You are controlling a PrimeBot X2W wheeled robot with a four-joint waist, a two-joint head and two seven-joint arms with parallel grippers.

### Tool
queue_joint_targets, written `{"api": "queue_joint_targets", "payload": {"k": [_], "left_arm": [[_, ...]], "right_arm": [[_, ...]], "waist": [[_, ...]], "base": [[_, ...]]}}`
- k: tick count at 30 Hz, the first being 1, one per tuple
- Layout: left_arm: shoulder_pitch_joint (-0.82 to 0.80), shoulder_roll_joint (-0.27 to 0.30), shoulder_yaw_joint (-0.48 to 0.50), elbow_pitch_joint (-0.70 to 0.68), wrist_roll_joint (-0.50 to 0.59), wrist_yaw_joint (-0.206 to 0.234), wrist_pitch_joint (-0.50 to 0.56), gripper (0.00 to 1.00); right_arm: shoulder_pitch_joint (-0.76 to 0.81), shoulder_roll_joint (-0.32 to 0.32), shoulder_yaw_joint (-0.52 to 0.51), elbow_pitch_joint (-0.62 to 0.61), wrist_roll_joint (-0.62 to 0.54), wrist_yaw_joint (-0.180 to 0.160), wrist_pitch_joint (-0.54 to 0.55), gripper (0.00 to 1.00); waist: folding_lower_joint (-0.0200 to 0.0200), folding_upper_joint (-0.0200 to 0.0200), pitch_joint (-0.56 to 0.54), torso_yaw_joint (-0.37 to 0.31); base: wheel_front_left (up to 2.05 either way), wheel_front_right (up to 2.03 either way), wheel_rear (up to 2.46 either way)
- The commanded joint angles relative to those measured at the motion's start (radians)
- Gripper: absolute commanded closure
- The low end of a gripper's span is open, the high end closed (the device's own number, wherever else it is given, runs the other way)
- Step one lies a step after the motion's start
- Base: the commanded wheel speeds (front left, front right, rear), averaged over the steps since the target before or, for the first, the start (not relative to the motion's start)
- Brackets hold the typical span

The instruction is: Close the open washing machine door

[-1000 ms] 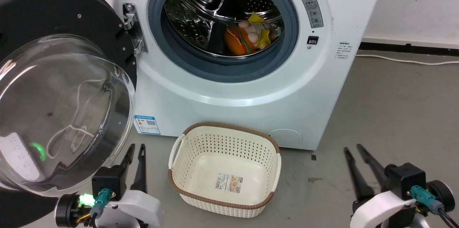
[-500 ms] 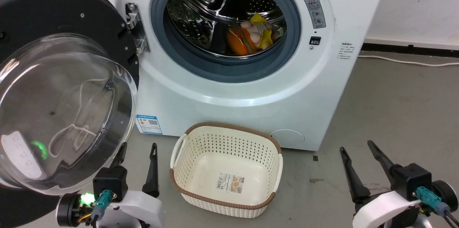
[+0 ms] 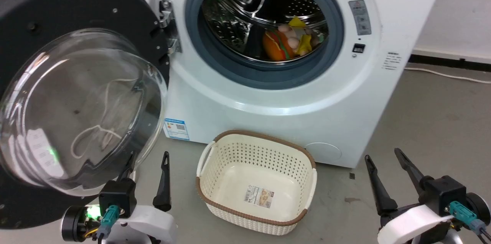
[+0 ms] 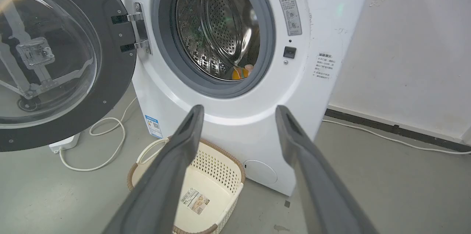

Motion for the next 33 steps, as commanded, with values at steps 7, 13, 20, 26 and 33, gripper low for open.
{"api": "queue_joint_targets", "payload": {"k": [7,13,20,26,33], "left_arm": [[0.001,0.0,0.003,-0.002,-0.011,-0.007,-0.023,0.0],[0.006,0.0,0.013,-0.018,-0.022,0.0,-0.036,0.0],[0.021,0.0,0.028,-0.044,-0.032,0.018,-0.05,0.0],[0.034,0.0,0.03,-0.059,-0.033,0.03,-0.063,0.0],[0.048,0.0,0.031,-0.069,-0.036,0.042,-0.078,0.0]], "right_arm": [[0.012,0.001,0.009,0.008,0.01,0.0,-0.025,0.0],[-0.007,0.001,0.035,0.019,0.005,0.0,-0.037,0.0],[-0.044,-0.005,0.081,0.05,0.011,0.0,-0.052,0.0],[-0.066,-0.015,0.107,0.07,0.032,0.0,-0.065,0.0],[-0.073,-0.028,0.133,0.082,0.038,0.0,-0.079,0.0]], "waist": [[0.0,0.0,-0.004,0.067],[0.0,0.0,0.008,0.102],[0.0,0.0,0.023,0.14],[0.0,0.0,0.027,0.166],[0.0,0.0,0.028,0.195]], "base": [[0.0,0.0,0.0],[0.0,0.0,0.0],[0.0,0.0,0.0],[-0.16,-0.16,-0.16],[-0.07,-0.07,-0.07]]}}
